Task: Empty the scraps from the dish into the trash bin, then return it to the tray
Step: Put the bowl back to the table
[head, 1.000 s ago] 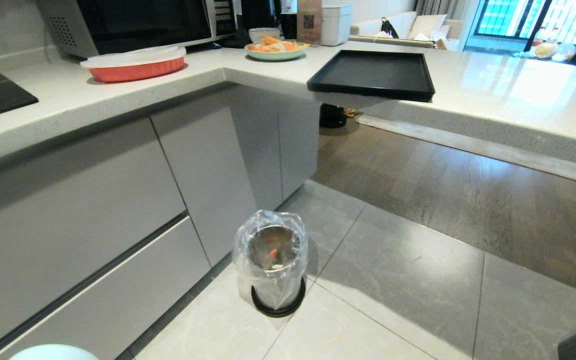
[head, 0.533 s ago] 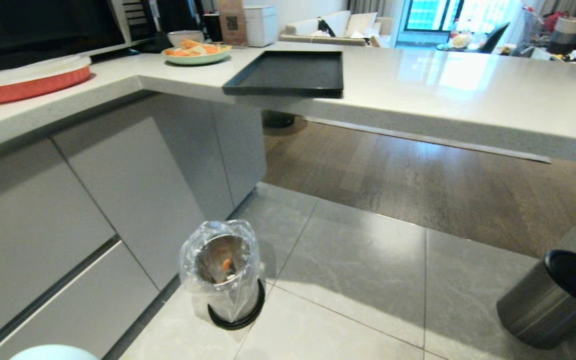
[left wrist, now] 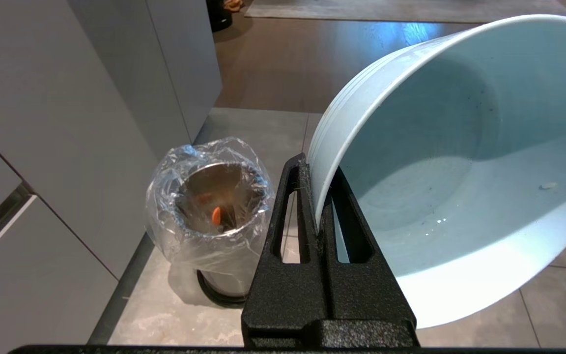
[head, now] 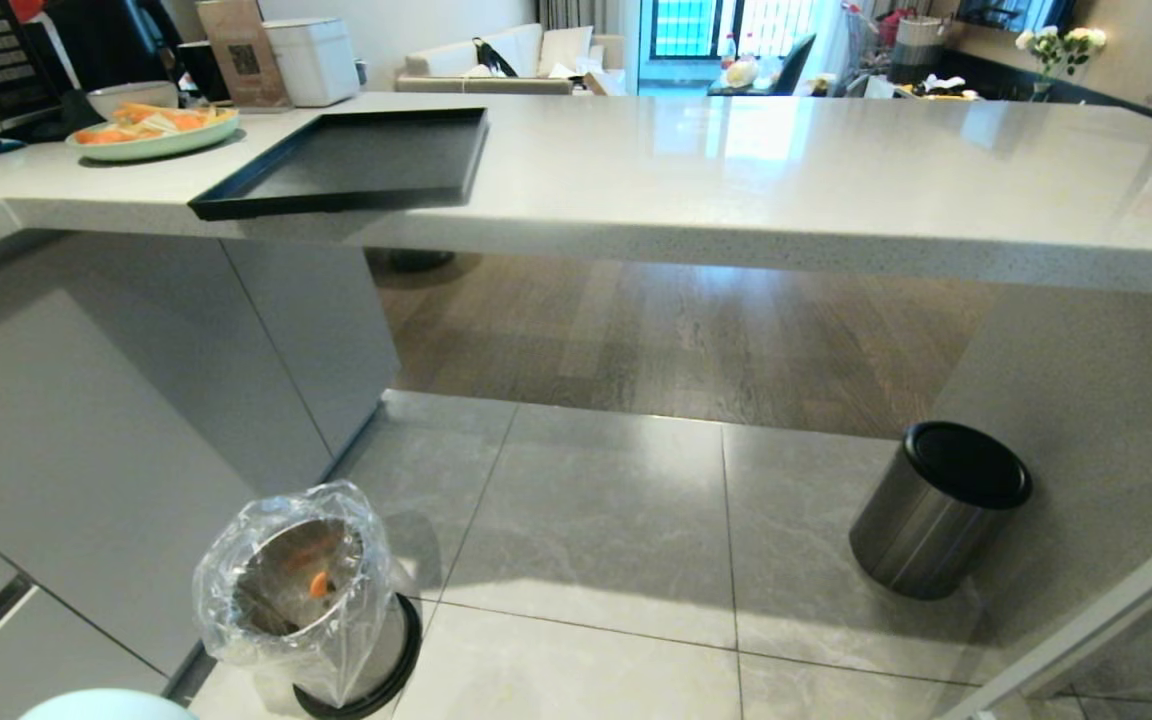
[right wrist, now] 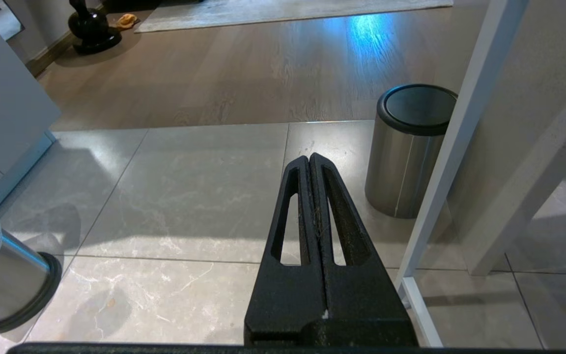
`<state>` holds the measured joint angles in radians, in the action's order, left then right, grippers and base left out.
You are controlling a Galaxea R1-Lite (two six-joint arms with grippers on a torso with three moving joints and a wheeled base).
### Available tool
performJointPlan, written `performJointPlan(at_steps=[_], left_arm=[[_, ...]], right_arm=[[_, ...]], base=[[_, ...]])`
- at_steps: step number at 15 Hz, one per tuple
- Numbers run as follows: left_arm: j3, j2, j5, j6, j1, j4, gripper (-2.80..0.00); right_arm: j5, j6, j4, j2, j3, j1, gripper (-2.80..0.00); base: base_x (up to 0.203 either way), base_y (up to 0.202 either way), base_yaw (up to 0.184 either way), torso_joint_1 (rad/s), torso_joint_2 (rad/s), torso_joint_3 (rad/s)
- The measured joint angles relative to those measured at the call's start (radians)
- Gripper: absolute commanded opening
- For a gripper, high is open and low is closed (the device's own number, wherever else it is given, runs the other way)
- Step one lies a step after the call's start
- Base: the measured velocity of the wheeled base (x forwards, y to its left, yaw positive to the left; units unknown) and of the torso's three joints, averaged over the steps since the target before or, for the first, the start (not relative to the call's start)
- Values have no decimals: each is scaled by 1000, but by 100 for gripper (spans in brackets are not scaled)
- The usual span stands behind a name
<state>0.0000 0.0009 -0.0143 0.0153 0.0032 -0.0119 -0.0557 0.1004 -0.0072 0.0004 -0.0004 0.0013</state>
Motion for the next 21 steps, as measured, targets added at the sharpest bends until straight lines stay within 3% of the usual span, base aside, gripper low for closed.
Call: performJointPlan(at_steps=[13, 21], left_arm=[[0, 0, 0, 0, 0, -2, -280], [0, 0, 1, 0, -1, 0, -280]], right_arm=[[0, 0, 0, 0, 0, 0, -280], [1, 0, 0, 0, 0, 0, -280]], base=[[0, 0, 0, 0, 0, 0], [0, 179, -3, 2, 4, 1]])
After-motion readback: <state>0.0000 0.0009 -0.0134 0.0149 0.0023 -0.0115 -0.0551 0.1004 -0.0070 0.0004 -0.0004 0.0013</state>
